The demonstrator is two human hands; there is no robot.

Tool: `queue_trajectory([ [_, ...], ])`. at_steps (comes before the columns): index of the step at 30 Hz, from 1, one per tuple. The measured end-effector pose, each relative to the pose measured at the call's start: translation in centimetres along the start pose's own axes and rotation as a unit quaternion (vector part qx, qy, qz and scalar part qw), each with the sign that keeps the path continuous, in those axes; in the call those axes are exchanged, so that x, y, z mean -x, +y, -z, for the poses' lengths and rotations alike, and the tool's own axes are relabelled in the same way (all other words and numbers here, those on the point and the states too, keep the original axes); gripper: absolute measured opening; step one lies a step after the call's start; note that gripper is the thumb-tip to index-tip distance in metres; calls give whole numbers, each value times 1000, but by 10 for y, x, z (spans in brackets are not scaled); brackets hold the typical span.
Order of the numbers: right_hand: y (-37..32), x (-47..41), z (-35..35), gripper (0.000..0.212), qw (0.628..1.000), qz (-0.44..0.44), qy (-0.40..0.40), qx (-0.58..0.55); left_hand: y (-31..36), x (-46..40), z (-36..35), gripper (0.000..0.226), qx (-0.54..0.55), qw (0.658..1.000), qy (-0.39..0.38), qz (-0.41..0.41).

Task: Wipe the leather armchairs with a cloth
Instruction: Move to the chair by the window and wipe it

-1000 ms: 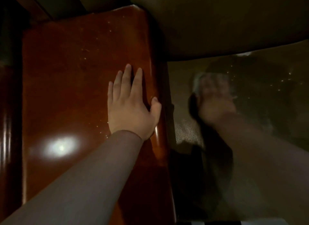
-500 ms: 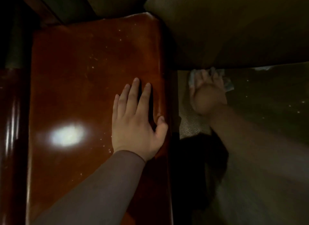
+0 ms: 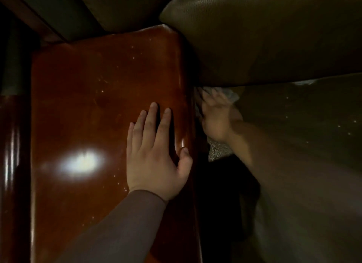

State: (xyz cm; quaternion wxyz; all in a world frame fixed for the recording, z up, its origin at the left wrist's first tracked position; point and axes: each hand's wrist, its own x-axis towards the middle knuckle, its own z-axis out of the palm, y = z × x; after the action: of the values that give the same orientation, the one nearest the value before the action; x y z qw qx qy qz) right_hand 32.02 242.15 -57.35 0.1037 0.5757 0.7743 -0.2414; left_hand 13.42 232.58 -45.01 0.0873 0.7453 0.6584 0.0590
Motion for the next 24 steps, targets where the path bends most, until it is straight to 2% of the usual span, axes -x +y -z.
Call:
queue_trajectory([
  [2,1,51,-19,61,997,57,53,-1,0,-2,0,83,-6,1000,-7,-1],
  [5,34,112,-23,60,989,143,43,17,1,-2,2,85,-5,1000,-12,3],
  [6,55,110,-17,63,988,133,54,51,2,-3,3,85,-2,1000,-10,3],
  [8,94,87,-4,66,993,4,108,53,3,-7,1,84,2,1000,-4,0],
  [10,108,62,9,71,985,-150,87,16,2,-3,0,84,-7,1000,-17,2],
  [12,83,57,-1,78,976,-202,77,18,0,1,0,85,-14,1000,-22,1],
  [14,41,75,-18,73,992,-112,51,18,0,2,1,86,-18,1000,-24,-5],
  [16,14,104,-34,63,997,68,38,0,1,-1,3,88,-18,1000,-19,-8],
  [18,33,110,-24,62,987,162,14,-2,2,-5,3,88,-20,1000,-15,-11],
  [19,52,104,-21,63,988,151,30,7,3,-6,2,88,-19,1000,-16,-10],
  [20,72,97,-15,66,995,92,50,4,3,-6,2,88,-17,1000,-17,-10],
  [22,111,83,2,72,991,-90,101,-12,2,-5,0,87,-13,1000,-13,-12],
  [24,112,73,6,76,971,-209,111,-18,2,-2,0,86,-16,1000,-16,-11],
])
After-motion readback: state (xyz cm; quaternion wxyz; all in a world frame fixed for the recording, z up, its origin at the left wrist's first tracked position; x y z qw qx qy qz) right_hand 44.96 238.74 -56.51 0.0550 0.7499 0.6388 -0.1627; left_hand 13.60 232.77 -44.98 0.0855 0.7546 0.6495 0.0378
